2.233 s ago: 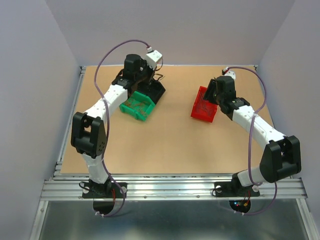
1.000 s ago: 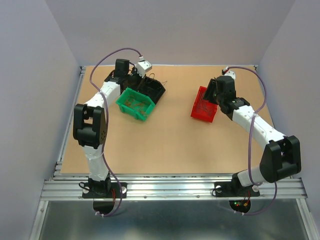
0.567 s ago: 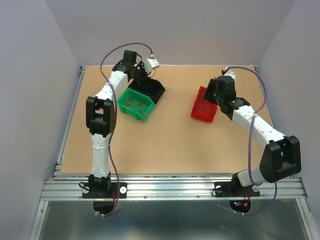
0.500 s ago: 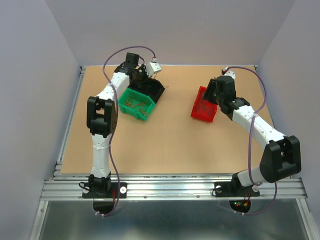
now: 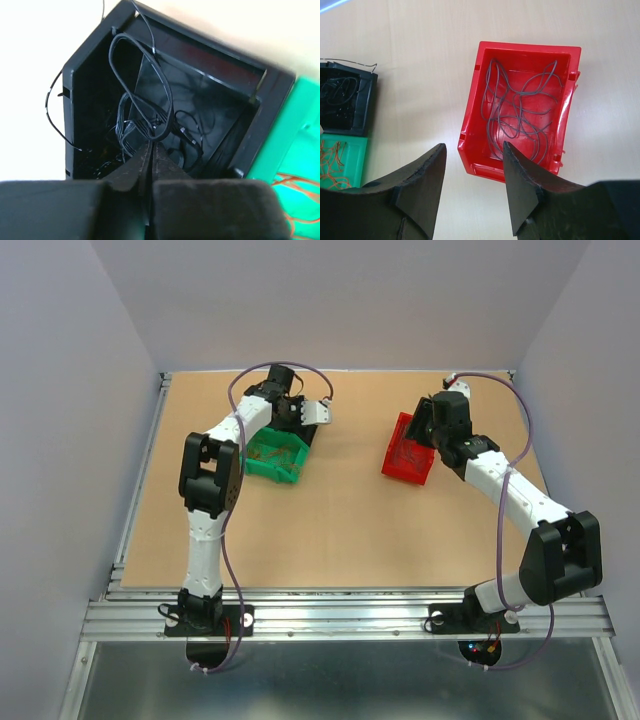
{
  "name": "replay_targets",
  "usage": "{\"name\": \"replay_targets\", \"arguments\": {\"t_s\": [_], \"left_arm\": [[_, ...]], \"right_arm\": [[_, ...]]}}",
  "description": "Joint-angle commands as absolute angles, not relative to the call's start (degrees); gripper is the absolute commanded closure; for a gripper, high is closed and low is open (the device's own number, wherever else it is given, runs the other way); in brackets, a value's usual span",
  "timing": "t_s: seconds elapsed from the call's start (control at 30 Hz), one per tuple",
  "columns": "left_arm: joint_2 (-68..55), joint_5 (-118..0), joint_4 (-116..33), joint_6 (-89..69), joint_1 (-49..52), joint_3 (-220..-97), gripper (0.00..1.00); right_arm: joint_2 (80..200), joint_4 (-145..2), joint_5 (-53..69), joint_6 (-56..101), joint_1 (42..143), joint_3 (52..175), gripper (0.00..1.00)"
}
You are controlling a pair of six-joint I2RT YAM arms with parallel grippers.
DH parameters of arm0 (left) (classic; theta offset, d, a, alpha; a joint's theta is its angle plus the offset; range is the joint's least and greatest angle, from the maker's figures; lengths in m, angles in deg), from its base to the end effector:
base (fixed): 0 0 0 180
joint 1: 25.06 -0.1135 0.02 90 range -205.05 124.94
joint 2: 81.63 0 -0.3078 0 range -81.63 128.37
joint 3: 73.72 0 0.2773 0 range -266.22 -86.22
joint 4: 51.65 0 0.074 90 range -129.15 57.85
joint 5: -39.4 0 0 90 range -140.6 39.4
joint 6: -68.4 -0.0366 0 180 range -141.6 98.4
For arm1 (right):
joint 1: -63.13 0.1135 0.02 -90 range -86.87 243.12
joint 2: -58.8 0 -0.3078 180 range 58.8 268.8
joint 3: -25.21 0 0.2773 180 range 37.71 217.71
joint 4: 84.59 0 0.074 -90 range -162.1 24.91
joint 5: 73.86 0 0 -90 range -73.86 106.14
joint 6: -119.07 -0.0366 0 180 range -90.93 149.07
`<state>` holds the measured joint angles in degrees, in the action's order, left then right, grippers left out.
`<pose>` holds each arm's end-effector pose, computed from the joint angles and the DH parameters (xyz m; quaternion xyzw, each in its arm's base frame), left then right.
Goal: Untangle the cables
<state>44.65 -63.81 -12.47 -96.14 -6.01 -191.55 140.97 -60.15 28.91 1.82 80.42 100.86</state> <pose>0.5174 -0.1875 0.2399 0.7036 0.6038 0.0722 0.3676 0.3343 0.0956 0.3305 0.1297 0.8568 0.0960 0.4898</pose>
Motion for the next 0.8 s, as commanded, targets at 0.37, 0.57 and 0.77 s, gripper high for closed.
{"name": "replay_targets", "arguments": {"t_s": [0.37, 0.57, 0.77], "left_arm": [[33.7, -65.2, -16.7, -95.3, -6.1, -190.4, 0.43], [29.0, -65.1, -16.5, -92.4, -6.2, -188.9, 0.13], [20.5, -65.9, -22.3, -85.1, -6.4, -180.3, 0.01]], "right_arm": [[141.4, -63.1, 27.3, 2.2, 80.7, 99.7, 0.46], [140.1, -63.9, 26.6, 2.1, 80.7, 98.4, 0.35], [132.8, -69.9, 26.5, 2.4, 80.7, 92.7, 0.06]]}}
